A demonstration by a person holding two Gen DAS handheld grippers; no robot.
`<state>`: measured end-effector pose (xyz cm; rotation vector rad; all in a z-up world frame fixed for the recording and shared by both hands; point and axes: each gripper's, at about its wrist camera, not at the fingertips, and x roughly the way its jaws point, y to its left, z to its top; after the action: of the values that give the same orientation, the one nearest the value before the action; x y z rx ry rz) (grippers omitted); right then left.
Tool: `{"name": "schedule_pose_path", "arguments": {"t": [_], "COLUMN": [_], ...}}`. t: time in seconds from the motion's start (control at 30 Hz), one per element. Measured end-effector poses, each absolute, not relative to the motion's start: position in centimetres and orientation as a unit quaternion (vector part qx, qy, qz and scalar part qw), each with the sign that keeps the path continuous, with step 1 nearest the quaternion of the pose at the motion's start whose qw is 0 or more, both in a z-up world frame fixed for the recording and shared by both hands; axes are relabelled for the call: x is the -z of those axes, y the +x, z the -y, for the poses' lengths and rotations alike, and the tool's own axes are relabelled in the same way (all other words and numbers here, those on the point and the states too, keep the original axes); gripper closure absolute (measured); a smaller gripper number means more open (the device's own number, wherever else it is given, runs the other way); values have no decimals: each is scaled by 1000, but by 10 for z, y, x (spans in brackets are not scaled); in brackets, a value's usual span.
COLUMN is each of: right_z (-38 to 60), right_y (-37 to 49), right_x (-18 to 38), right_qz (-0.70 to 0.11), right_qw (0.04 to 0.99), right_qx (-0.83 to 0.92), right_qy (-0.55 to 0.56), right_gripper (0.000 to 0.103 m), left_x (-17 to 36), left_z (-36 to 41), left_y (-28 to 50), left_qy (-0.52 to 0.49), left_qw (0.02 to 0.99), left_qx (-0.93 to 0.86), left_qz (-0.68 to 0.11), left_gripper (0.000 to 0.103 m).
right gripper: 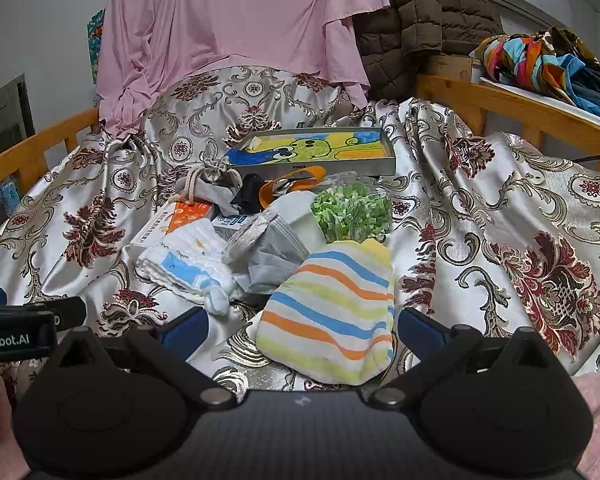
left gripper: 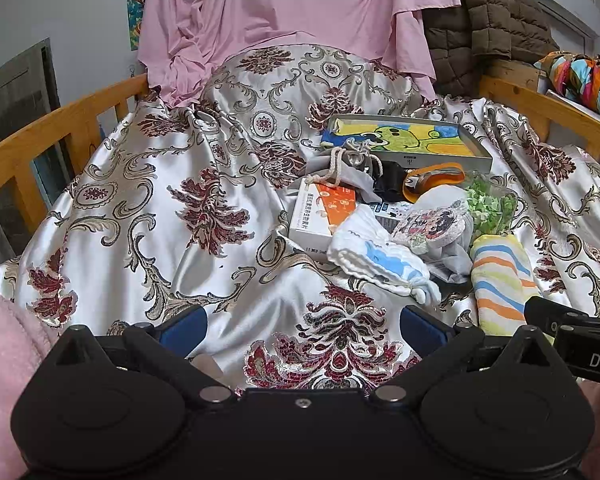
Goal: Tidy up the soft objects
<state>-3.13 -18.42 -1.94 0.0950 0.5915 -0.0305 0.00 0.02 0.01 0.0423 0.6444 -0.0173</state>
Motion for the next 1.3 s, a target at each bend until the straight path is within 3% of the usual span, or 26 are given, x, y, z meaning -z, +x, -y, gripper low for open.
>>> {"name": "schedule_pose_path", "arguments": {"t": [0.77, 1.1, 1.3], "right_z": [188, 210, 227], "right_y": [-29, 25, 74], "right_x": [16, 12, 32], "right_qz": [-293, -363, -422], "right_qw": [955, 927, 900], "right_qx": [17, 5, 6], "right_qy": [54, 93, 105], "right_gripper": [0, 0, 0], "left_x": [-7, -26, -2], "left_z": [-3, 15, 19], "left_y": [17, 74, 130], "left_qy": [16, 127, 110], "left_qw": [945, 926, 889], "left_qx": [14, 160, 201], "left_qz": [-326, -316, -397], "left_gripper": [1, 1, 1]}}
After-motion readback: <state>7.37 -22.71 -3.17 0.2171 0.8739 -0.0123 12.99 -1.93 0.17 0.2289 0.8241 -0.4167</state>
